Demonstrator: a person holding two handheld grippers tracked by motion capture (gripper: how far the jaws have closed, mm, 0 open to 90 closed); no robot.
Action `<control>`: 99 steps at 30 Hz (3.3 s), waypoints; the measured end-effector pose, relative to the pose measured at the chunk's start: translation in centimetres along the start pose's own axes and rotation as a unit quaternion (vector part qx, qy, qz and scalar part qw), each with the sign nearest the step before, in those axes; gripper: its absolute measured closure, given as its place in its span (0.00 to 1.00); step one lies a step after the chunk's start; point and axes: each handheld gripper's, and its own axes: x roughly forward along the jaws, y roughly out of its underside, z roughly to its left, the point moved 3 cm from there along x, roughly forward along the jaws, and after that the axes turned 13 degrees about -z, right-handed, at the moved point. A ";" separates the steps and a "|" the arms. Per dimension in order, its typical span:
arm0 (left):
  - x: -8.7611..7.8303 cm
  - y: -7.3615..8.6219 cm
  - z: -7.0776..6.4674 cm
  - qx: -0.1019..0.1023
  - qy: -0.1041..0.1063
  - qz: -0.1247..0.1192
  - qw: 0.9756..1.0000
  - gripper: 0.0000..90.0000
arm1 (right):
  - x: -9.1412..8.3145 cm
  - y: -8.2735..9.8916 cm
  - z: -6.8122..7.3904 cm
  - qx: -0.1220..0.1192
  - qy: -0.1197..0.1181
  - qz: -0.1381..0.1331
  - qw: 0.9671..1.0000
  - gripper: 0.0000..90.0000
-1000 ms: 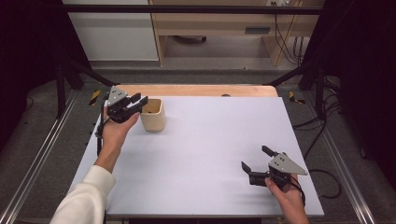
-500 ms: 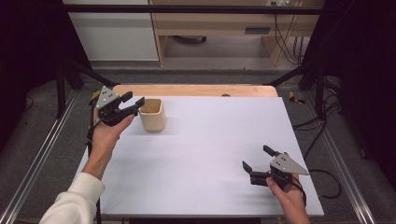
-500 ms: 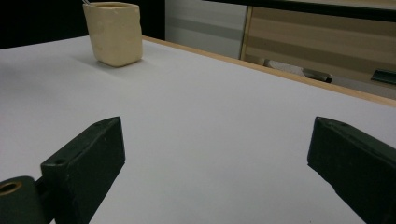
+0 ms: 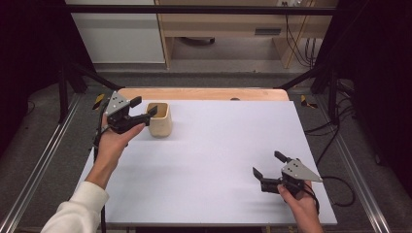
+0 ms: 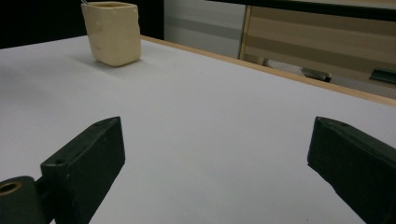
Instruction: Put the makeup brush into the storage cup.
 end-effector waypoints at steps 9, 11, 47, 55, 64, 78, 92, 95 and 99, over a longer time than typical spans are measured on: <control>0.3 0.3 -2.5 -0.001 0.044 0.011 0.999 0.08 | 0.0 0.0 0.0 0.002 0.001 -0.001 1.000 0.05; 0.3 0.3 -3.1 -0.001 0.054 0.009 0.999 0.07 | 0.0 -0.1 0.0 0.002 0.002 -0.002 1.000 0.05; -3.3 3.8 -8.4 -0.034 0.150 -0.011 0.988 0.02 | -0.1 -0.1 0.0 0.004 0.006 -0.003 1.000 0.04; -4.9 4.9 -8.4 -0.020 0.139 -0.015 0.990 0.02 | 0.0 -0.1 0.0 0.001 0.006 -0.002 1.000 0.04; -6.2 5.5 -8.8 -0.016 0.150 -0.018 0.988 0.02 | 0.0 -0.1 0.1 0.000 0.005 -0.001 1.000 0.04; -8.4 6.8 -8.2 -0.006 0.142 -0.015 0.990 0.02 | -0.1 -0.1 0.1 0.000 0.006 -0.003 1.000 0.04; -10.3 8.0 -6.3 -0.003 0.127 -0.017 0.992 0.02 | -0.1 -0.1 0.1 0.000 0.007 -0.002 1.000 0.04; -10.6 8.1 -6.0 -0.003 0.123 -0.018 0.992 0.02 | -0.1 -0.1 0.1 0.000 0.007 -0.002 1.000 0.04; -11.0 8.4 -5.7 -0.004 0.119 -0.021 0.993 0.02 | -0.1 -0.1 0.1 0.000 0.006 -0.001 1.000 0.04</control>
